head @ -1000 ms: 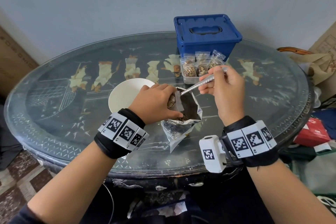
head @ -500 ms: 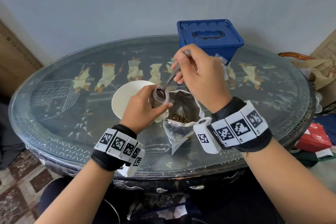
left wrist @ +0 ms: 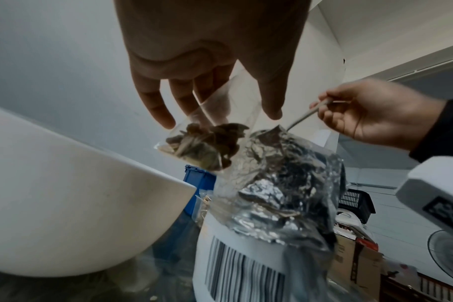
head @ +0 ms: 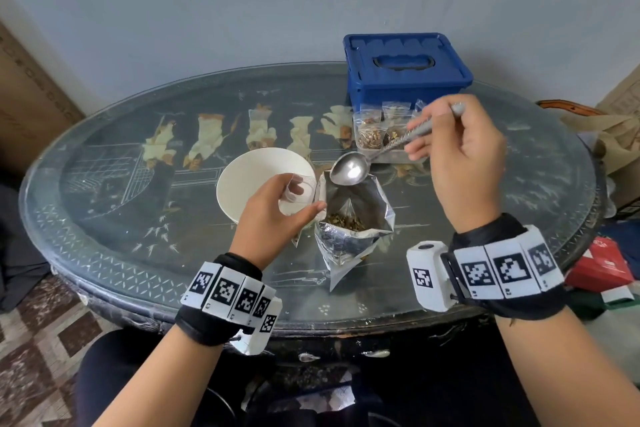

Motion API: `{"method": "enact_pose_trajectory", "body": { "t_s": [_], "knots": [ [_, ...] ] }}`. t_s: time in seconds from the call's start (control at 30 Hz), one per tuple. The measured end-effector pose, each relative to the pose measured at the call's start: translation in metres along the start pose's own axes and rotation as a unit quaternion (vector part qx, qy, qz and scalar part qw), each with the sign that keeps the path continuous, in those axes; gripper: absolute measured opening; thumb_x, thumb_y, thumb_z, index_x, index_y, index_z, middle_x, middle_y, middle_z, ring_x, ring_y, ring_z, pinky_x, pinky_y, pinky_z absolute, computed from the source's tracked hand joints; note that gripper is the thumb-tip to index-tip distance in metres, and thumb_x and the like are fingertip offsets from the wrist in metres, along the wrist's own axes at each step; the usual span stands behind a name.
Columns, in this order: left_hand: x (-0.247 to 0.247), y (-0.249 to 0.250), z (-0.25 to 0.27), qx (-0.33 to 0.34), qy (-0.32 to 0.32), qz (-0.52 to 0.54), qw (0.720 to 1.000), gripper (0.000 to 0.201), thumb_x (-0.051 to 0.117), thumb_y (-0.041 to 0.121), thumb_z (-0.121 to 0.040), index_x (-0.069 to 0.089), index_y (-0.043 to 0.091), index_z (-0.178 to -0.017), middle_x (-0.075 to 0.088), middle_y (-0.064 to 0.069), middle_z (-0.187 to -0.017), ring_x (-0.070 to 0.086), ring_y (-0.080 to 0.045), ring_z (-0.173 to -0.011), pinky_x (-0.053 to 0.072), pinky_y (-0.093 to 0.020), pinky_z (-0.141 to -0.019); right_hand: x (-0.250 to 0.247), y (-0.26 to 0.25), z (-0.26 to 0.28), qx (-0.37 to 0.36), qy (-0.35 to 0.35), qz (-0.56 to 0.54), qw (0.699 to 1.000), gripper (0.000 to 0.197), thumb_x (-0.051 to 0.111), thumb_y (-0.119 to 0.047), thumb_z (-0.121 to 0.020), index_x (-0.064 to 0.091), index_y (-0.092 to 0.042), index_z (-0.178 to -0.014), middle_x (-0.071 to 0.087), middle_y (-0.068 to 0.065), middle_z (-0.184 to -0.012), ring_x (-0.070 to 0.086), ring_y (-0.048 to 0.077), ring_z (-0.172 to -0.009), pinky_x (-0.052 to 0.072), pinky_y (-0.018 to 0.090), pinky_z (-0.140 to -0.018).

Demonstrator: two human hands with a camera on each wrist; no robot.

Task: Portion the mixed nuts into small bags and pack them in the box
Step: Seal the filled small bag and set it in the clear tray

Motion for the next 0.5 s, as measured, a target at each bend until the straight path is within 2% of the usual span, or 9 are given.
{"method": "enact_pose_trajectory", "body": {
  "t_s": [0.07, 0.17, 0.27, 0.33, 0.4, 0.5],
  "knots": [
    [0.004, 0.001, 0.002, 0.0, -0.011, -0.004, 1.0, 0.039, 0.073, 0.037, -0.074, 0.056, 0.016, -0.103, 0.062, 0.003, -0.094, 0.056, -0.012, -0.089, 0.037, -0.005, -0.073, 0.003, 0.013, 0.01, -0.002, -0.012, 0.043, 0.999, 0.022, 0.038, -0.024, -0.096, 0.054, -0.012, -0.087, 0.063, -0.003, -0.076, 0.063, 0.01, -0.056, 0.054, 0.034, -0.051],
    [0.009, 0.001, 0.004, 0.0, -0.017, -0.003, 1.0, 0.043, 0.073, 0.037, -0.074, 0.057, 0.012, -0.105, 0.061, 0.003, -0.094, 0.056, -0.013, -0.089, 0.037, -0.004, -0.072, 0.016, 0.029, 0.028, -0.01, -0.066, 0.096, 0.993, 0.024, 0.038, -0.024, -0.095, 0.057, -0.012, -0.086, 0.064, -0.004, -0.075, 0.063, 0.008, -0.059, 0.054, 0.028, -0.053],
    [0.011, 0.0, 0.005, -0.009, -0.018, 0.004, 1.0, 0.04, 0.072, 0.035, -0.075, 0.057, 0.013, -0.105, 0.062, 0.003, -0.094, 0.056, -0.014, -0.089, 0.037, -0.004, -0.071, 0.031, 0.039, 0.045, -0.036, -0.127, 0.128, 0.983, 0.03, 0.038, -0.023, -0.094, 0.061, -0.006, -0.085, 0.065, 0.003, -0.07, 0.064, 0.012, -0.061, 0.053, 0.034, -0.056],
    [0.011, 0.001, 0.006, -0.011, -0.022, 0.003, 1.0, 0.04, 0.072, 0.036, -0.076, 0.057, 0.014, -0.105, 0.062, 0.002, -0.094, 0.056, -0.014, -0.089, 0.037, -0.005, -0.071, 0.038, 0.044, 0.054, -0.057, -0.161, 0.141, 0.975, 0.03, 0.039, -0.021, -0.093, 0.062, -0.004, -0.087, 0.065, 0.005, -0.07, 0.066, 0.02, -0.064, 0.051, 0.026, -0.06],
    [0.011, 0.002, 0.006, -0.007, -0.023, 0.001, 1.0, 0.04, 0.071, 0.037, -0.076, 0.057, 0.014, -0.105, 0.062, 0.002, -0.093, 0.056, -0.015, -0.088, 0.037, -0.006, -0.072, 0.043, 0.048, 0.06, -0.064, -0.184, 0.15, 0.969, 0.031, 0.038, -0.022, -0.094, 0.062, -0.004, -0.089, 0.066, 0.006, -0.073, 0.067, 0.023, -0.066, 0.045, 0.018, -0.06],
    [0.011, 0.005, 0.007, -0.004, -0.025, -0.005, 1.0, 0.039, 0.071, 0.035, -0.077, 0.057, 0.013, -0.105, 0.061, 0.002, -0.092, 0.057, -0.015, -0.088, 0.039, -0.012, -0.074, 0.046, 0.05, 0.064, -0.057, -0.203, 0.164, 0.964, 0.035, 0.034, -0.025, -0.094, 0.061, -0.004, -0.088, 0.064, 0.008, -0.071, 0.066, 0.025, -0.066, 0.048, 0.03, -0.057]
  ]
}}
Point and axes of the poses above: each hand's wrist, its own z-axis away from the middle knuckle, its own x-axis out of the palm, y = z × x, the point moved 5 cm from there along -z, towards the middle knuckle
